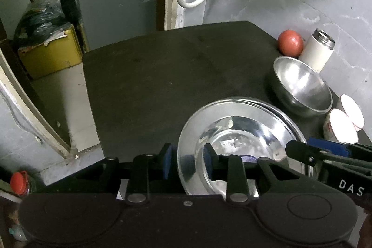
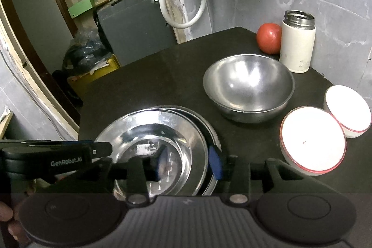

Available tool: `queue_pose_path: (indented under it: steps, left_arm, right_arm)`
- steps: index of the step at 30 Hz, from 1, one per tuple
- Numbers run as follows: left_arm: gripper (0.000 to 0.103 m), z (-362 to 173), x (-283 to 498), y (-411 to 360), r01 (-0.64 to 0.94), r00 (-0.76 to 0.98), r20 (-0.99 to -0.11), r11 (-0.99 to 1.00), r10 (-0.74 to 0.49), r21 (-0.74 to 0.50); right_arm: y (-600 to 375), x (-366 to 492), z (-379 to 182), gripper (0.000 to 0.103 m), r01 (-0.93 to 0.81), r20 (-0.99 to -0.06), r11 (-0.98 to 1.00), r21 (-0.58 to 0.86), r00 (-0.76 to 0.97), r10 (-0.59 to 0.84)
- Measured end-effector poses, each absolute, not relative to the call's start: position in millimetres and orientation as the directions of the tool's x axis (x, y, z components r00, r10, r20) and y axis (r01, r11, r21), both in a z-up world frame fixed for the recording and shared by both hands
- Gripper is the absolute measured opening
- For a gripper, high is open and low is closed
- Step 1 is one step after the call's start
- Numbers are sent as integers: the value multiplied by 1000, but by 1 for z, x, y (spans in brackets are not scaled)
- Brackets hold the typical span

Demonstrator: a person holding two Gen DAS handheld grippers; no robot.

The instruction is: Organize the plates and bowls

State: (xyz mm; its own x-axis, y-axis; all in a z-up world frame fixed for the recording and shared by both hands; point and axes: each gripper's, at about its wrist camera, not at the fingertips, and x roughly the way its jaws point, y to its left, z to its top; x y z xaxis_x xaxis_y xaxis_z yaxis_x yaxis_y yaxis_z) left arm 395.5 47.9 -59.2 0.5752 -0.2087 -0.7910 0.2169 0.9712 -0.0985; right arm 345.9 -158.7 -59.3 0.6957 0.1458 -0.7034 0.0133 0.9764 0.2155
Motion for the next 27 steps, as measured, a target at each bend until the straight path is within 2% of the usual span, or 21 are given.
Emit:
queue_pose_path:
  steps: [1, 4, 7, 9, 10, 11, 16, 19, 22, 27]
  left_arm:
    - [38, -58, 395, 48, 214, 580, -787, 972, -209, -101]
    - [54, -52, 392, 50, 204, 601, -774, 975, -199, -92]
    - [77, -44, 386, 50, 198, 633, -752, 978, -183, -71]
    - [98, -40, 382, 50, 189, 653, -740, 981, -165, -52]
    - [101, -38, 379, 49, 183, 662, -734, 982, -154, -41]
    - [102, -36, 375, 49, 180, 673, -725, 983, -145, -30]
    - [102, -33, 360, 45, 201, 662, -733, 979, -160, -32]
    - [102, -31, 343, 40, 205, 665, -726, 977, -177, -51]
    - [102, -33, 325, 24, 224, 631, -756, 974, -177, -41]
    - [102, -39, 296, -16, 377, 579, -782, 926, -231, 6]
  right_arm:
    - [-159, 345, -58, 53, 13, -701, 977, 211, 699, 141]
    - [-163, 339, -57, 68, 24, -693, 978, 210, 709, 131]
    - [-172, 326, -55, 82, 39, -673, 971, 235, 727, 133]
    - [-180, 310, -52, 92, 60, -640, 962, 265, 758, 129]
    - [-184, 301, -50, 98, 69, -617, 958, 279, 777, 124]
    - [-189, 291, -49, 103, 81, -600, 955, 286, 792, 113]
    - [-205, 248, -50, 103, 137, -580, 956, 259, 813, 41]
    - [-211, 230, -55, 103, 171, -605, 955, 243, 796, 12]
    - [-221, 220, -62, 103, 207, -642, 949, 238, 767, -6]
    - [-243, 204, -64, 103, 266, -651, 929, 258, 758, -36]
